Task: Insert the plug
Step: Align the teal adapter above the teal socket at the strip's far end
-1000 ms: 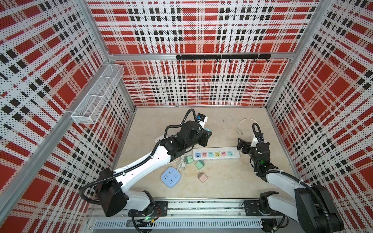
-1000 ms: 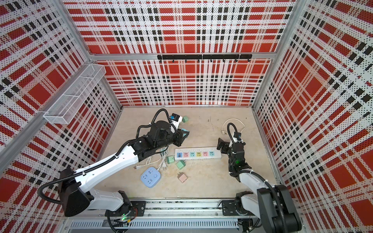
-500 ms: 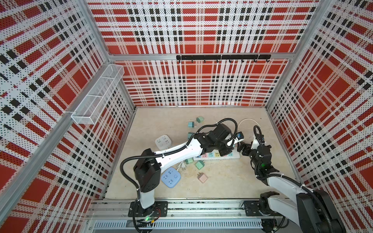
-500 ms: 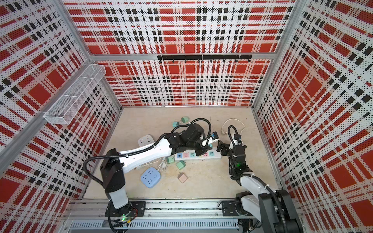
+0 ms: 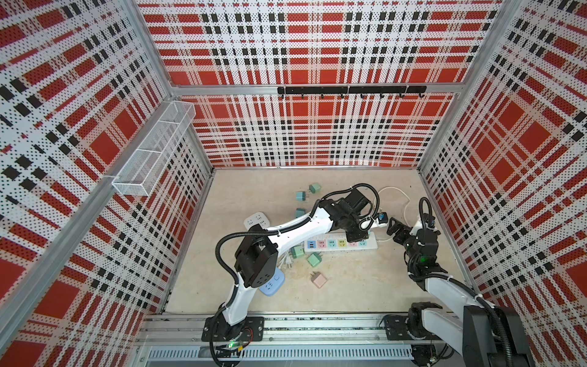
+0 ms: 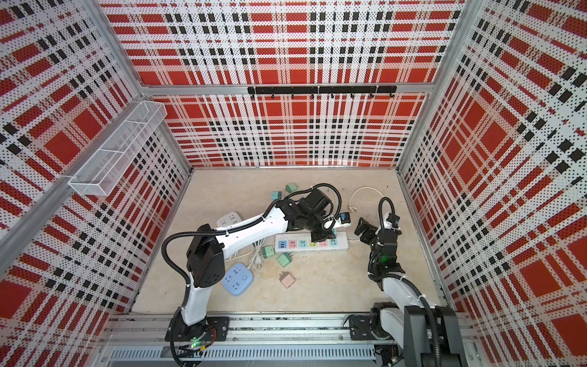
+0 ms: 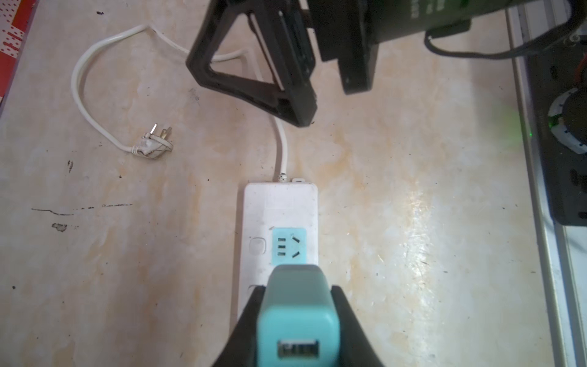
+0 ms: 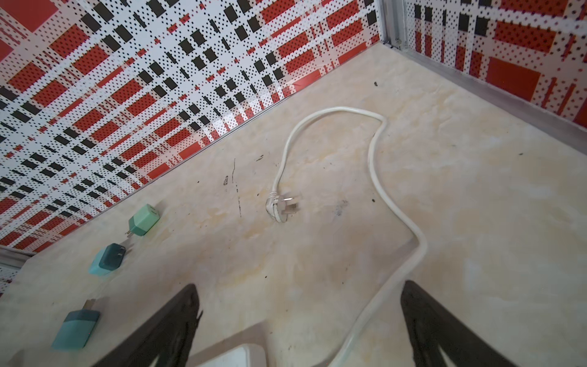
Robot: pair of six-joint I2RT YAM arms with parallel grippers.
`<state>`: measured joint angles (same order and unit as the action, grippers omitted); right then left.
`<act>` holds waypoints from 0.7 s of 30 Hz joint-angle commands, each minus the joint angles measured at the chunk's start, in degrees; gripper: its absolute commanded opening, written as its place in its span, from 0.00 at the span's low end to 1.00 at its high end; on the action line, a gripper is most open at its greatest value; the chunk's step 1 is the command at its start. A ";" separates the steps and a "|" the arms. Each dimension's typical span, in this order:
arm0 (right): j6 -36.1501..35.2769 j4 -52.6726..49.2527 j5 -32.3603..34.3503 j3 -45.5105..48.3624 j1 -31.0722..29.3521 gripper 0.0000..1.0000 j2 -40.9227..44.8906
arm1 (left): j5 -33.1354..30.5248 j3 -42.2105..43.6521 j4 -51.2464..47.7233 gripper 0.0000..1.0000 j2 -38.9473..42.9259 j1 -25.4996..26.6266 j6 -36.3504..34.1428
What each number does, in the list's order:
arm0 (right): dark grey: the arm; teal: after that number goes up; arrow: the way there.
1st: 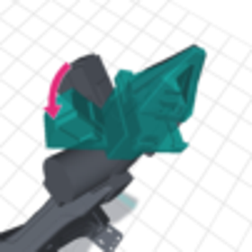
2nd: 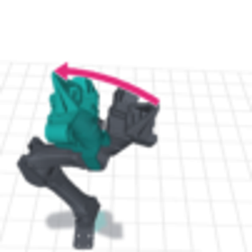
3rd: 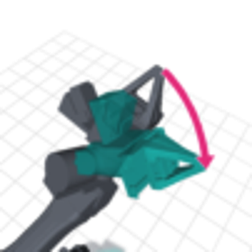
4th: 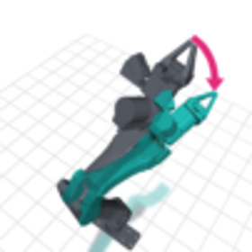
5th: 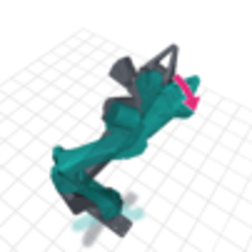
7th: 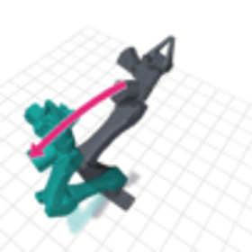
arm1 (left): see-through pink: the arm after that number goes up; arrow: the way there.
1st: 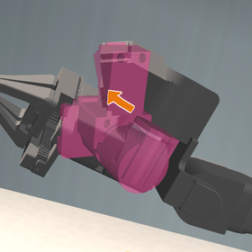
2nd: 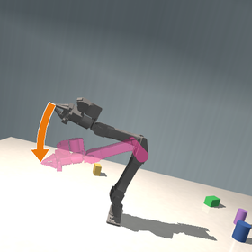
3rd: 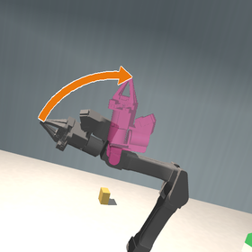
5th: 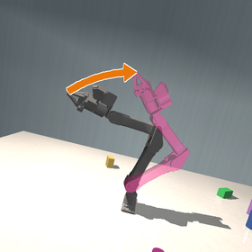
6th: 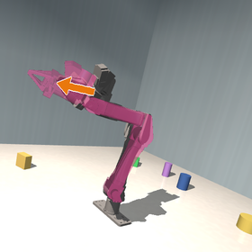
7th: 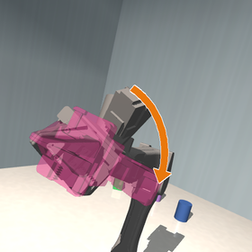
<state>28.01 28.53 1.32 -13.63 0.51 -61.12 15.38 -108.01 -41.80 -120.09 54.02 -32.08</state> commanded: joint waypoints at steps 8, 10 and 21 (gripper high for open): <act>3.37 0.38 2.50 2.54 0.34 1.00 4.04 | 1.09 -13.67 -10.68 0.00 -9.96 0.56 -5.52; 5.00 -3.17 5.34 1.02 0.78 1.00 2.87 | 2.22 -14.81 -10.95 0.00 -11.02 0.47 -5.64; 6.18 -3.58 3.61 0.10 2.12 1.00 0.92 | 2.94 -17.59 -11.11 0.00 -16.03 0.92 -4.28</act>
<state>33.32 23.68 4.56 -12.53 2.39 -60.31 16.86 -123.74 -51.94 -134.23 54.72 -36.05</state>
